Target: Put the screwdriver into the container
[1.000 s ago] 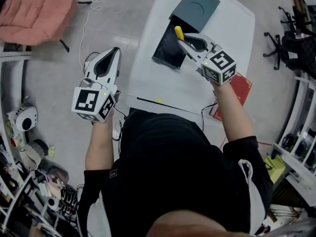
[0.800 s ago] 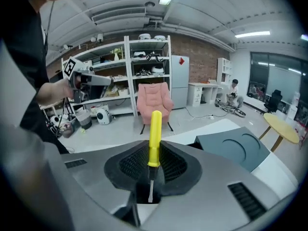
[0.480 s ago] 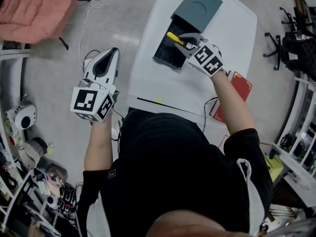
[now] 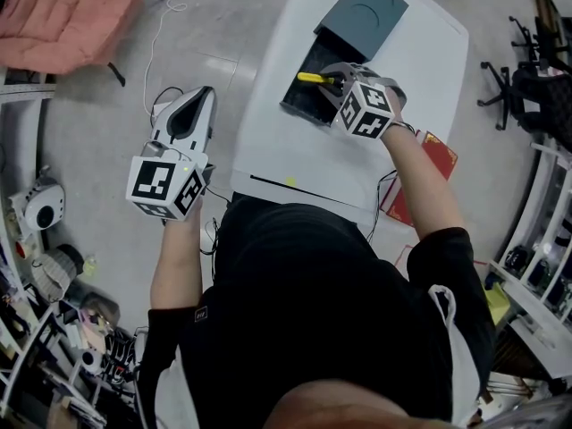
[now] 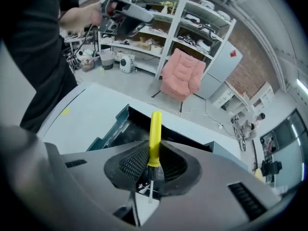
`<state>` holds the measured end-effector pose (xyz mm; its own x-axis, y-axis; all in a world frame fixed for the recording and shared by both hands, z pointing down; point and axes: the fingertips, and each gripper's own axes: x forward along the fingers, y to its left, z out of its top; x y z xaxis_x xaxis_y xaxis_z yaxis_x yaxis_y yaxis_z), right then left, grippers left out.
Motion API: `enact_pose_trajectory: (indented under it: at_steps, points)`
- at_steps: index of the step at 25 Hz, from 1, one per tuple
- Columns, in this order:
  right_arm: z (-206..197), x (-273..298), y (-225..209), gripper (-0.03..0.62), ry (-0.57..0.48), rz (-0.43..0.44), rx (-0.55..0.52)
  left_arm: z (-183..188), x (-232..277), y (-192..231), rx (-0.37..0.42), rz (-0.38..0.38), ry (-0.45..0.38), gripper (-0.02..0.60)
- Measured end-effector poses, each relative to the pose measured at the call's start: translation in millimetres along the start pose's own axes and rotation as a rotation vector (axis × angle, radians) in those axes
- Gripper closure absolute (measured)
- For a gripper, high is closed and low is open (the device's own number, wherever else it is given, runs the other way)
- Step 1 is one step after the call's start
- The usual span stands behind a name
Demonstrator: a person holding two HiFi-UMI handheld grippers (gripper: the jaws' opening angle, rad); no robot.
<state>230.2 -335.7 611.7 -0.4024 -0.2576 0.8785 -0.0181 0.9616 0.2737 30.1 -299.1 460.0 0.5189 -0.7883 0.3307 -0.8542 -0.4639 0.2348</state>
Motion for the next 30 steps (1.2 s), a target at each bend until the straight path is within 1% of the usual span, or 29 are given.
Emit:
enact_pose_trajectory:
  at_steps: [3,5,8,12,17,25,30]
  points:
    - [-0.8,-2.2,4.2,0.514,0.04,-0.002,-0.143,-0.6,-1.2,-2.4,-0.003,0.001,0.0,0.563]
    - [-1.0,-2.3,4.5,0.514,0.053,0.008,-0.189,-0.2,-1.9,-2.8,-0.007,0.003,-0.001,0.563]
    - [-0.7,5.1,8.0,0.514,0.062,0.047,-0.199,-1.7,-2.6,1.0,-0.014,0.006,0.002,0.563]
    - [-4.1,13.7,18.0,0.514,0.101,0.096,-0.247,-4.1,-1.5,2.3,-0.02,0.006,0.004,0.563]
    - [-4.3,18.1,27.9,0.514,0.125,0.133,-0.302,-7.2,-1.4,0.1,-0.03,0.006,0.011,0.563]
    - [-7.8,32.7,32.8,0.513,0.149,0.165,-0.322,-11.0,-2.7,-0.8,-0.035,0.01,0.018,0.563]
    - [-2.1,32.4,26.0,0.49,0.141,0.145,-0.303,-10.7,-7.7,2.4,-0.04,0.012,0.011,0.563]
